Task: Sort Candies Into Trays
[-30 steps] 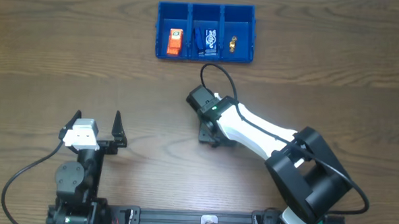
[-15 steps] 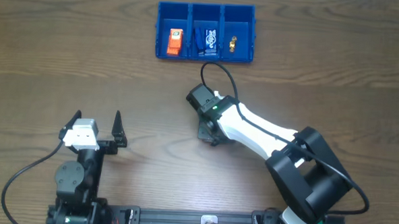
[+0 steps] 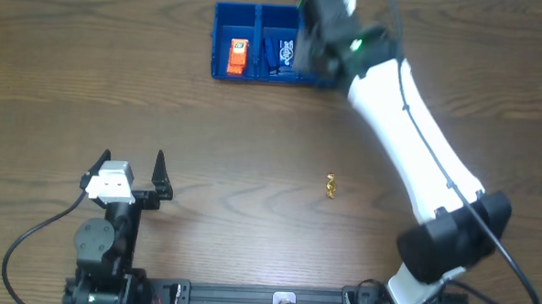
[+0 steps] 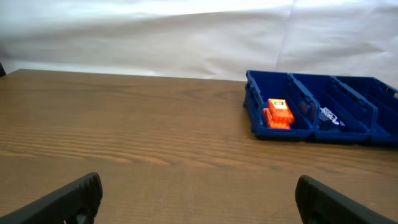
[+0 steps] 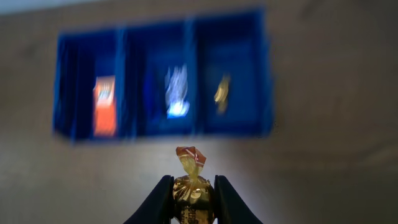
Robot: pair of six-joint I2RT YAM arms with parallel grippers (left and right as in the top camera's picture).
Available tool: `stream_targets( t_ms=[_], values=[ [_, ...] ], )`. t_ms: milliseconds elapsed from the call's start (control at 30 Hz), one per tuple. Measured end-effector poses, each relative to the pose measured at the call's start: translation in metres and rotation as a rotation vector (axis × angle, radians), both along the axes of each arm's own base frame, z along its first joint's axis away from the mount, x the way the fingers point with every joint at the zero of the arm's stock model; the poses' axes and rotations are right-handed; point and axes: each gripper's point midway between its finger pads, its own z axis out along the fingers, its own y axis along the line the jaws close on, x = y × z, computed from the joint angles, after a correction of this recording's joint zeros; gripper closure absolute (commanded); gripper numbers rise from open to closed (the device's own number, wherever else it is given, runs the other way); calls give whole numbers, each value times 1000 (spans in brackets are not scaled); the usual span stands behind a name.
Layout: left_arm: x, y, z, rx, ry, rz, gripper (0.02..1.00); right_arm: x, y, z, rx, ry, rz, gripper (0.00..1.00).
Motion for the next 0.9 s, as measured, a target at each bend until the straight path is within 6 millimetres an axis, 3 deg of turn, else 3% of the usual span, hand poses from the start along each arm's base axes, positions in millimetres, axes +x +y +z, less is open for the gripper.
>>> stream_targets(
  t_ms=[100, 167, 267, 400, 567, 700, 833, 900],
  values=[
    [0, 0, 0, 0, 0, -1, 18, 49, -14, -5, -39, -74, -22, 840],
    [0, 0, 0, 0, 0, 0, 20, 68, -20, -33, -70, -55, -26, 831],
    [0, 0, 0, 0, 0, 0, 20, 84, -20, -83, -107, -1, -21, 757],
    [0, 0, 0, 0, 0, 0, 23, 89, -18, -116, -134, 45, -4, 612],
    [0, 0, 0, 0, 0, 0, 20, 90, -17, -118, -137, 43, -1, 496],
    [0, 0, 0, 0, 0, 0, 20, 69, -25, -119, -165, 124, 6, 439],
    [0, 0, 0, 0, 0, 0, 20, 37, -34, -84, -173, 131, 12, 397],
    [0, 0, 0, 0, 0, -1, 20, 3, -37, -54, -171, 106, 33, 391]
  ],
)
